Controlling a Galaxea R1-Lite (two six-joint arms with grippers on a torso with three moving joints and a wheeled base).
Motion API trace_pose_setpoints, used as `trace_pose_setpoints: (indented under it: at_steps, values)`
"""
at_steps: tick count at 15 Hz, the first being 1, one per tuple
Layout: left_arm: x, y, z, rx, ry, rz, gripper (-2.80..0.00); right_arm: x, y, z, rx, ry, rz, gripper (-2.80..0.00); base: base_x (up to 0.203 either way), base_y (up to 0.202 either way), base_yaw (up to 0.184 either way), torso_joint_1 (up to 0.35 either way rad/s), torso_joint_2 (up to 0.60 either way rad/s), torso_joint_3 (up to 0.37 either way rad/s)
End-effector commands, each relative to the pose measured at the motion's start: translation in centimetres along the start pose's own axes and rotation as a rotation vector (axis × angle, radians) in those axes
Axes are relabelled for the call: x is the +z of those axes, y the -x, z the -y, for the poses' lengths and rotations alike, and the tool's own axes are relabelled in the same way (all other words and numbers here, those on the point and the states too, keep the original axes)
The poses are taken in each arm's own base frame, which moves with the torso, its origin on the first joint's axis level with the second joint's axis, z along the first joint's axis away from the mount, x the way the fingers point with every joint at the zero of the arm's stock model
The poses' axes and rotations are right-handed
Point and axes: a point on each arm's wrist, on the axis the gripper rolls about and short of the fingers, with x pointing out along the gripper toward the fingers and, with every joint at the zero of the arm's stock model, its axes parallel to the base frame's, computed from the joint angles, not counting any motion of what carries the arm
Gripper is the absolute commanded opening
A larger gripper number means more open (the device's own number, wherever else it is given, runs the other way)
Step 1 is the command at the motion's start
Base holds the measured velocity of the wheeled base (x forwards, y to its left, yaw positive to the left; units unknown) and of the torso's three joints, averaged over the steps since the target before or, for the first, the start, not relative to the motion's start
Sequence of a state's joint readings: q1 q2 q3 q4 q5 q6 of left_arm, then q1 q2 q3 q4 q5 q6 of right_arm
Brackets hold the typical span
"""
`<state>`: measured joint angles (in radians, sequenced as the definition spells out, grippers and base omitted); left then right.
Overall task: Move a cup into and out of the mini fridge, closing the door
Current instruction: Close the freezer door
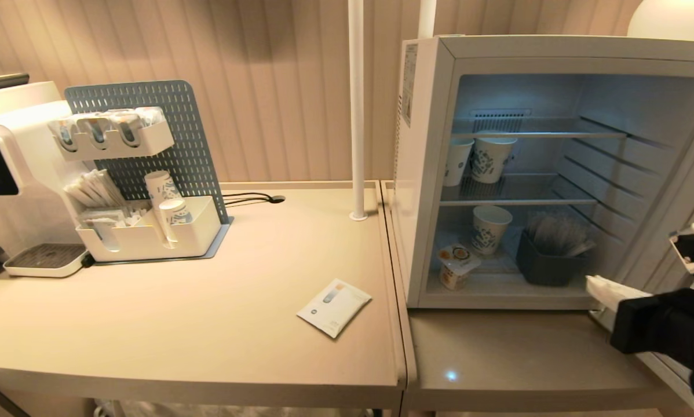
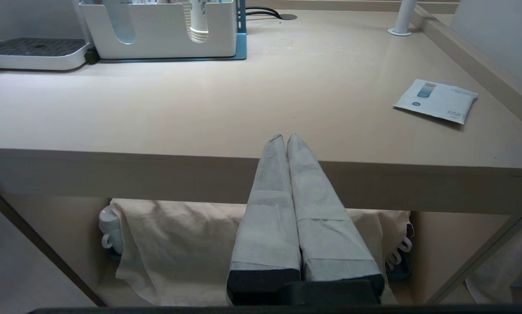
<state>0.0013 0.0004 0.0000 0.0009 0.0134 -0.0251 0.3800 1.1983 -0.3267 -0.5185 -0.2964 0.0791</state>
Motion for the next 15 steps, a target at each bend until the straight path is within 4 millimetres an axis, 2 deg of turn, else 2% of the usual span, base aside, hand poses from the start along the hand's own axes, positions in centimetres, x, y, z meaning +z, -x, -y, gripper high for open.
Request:
trace_pose_setpoints:
  at_steps: [1, 4, 7, 9, 10, 12, 15]
  values:
    - [0.0, 0.0, 0.0, 0.002, -0.008, -0.002, -2.8, -0.1, 5.0, 1.7, -0.359, 0.004, 0.064, -2.8, 0.0, 0.0, 0.0, 0.0, 0.0, 0.0]
    - [0.0, 0.0, 0.0, -0.002, -0.005, -0.003, -2.8, -0.5, 7.0, 3.8, -0.593, -0.023, 0.072, -2.8, 0.0, 0.0, 0.0, 0.0, 0.0, 0.0]
    - [0.0, 0.0, 0.0, -0.002, -0.005, -0.003, -2.8, -1.4, 9.1, 5.2, -0.748, -0.075, 0.114, -2.8, 0.0, 0.0, 0.0, 0.0, 0.0, 0.0]
    - [0.0, 0.0, 0.0, -0.002, -0.005, -0.003, -2.8, -2.9, 10.5, 5.7, -0.819, -0.11, 0.148, -2.8, 0.0, 0.0, 0.0, 0.0, 0.0, 0.0]
    - [0.0, 0.0, 0.0, -0.002, -0.005, -0.003, -2.8, -4.4, 10.8, 5.7, -0.825, -0.114, 0.144, -2.8, 0.0, 0.0, 0.0, 0.0, 0.0, 0.0]
    - [0.0, 0.0, 0.0, -0.004, -0.005, -0.003, -2.8, -5.8, 11.6, 5.5, -0.722, -0.16, 0.209, -2.8, 0.0, 0.0, 0.0, 0.0, 0.0, 0.0]
    - [-0.1, 0.0, 0.0, -0.004, -0.008, -0.005, -2.8, -7.0, 13.5, 4.9, -0.359, -0.18, 0.333, -2.8, 0.0, 0.0, 0.0, 0.0, 0.0, 0.0]
